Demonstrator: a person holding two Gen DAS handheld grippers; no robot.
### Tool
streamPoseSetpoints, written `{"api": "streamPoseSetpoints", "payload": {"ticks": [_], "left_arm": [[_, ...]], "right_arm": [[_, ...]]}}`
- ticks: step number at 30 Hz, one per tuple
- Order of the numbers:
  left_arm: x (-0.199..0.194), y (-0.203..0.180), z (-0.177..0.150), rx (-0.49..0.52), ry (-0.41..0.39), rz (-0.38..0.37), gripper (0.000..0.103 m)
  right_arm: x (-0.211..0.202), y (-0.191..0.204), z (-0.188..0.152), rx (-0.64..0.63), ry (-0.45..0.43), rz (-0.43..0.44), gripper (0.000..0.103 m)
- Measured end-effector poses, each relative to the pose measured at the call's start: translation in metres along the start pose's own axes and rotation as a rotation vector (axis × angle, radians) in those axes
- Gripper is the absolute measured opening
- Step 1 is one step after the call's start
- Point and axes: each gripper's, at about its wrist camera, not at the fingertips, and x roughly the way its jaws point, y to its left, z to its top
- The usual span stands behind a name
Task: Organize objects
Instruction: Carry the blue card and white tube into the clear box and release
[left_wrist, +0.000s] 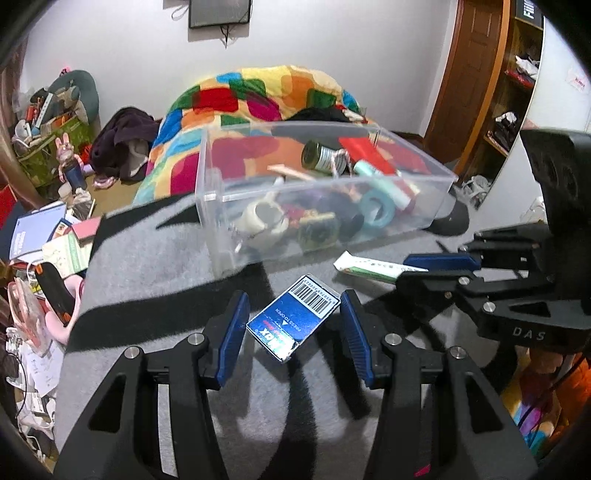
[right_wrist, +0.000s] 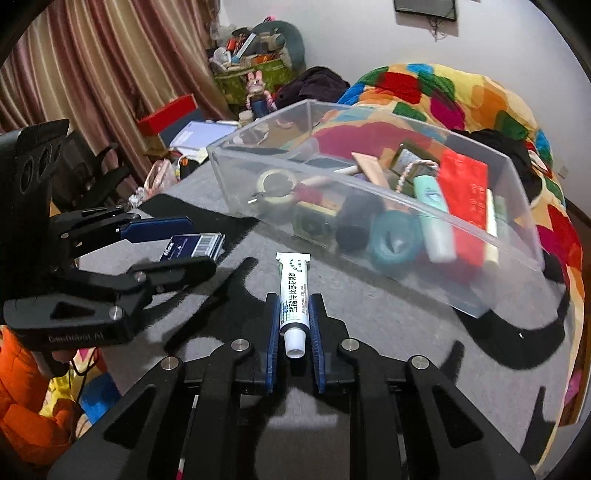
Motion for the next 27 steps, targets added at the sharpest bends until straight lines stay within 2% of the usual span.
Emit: {"api": "streamPoseSetpoints", "payload": {"ticks": [10,15,20,24,27], "left_arm": [[-0.021,-0.008,0.027,-0.009,-0.108,0.005,0.050],[-0.020,-0.005,0.041,-0.028,-0.136,0.013,0.051],[-0.013,0.001,0.054,-0.046,-0.145,0.025,0.051],[-0.002,0.005,0.065,-0.063,-0.138,0.036,0.051],[0.008,0.008,0.072,-0.067,-0.123,0.050,0.051]], "right_arm": [[-0.051,-0.002,0.015,0.033,-0.169,0.003,0.014],[-0.063,-0.011,0.029,0.077,-0.221,-0.009,0.014],[-0.060,-0.023,0.038,0.112,-0.235,-0.050,0.014],[-0.044,-0.034,0.049,0.124,-0.211,-0.082,0.014],[-0.029,-0.042,0.055,0.140,-0.187,-0.074,0.014]]}}
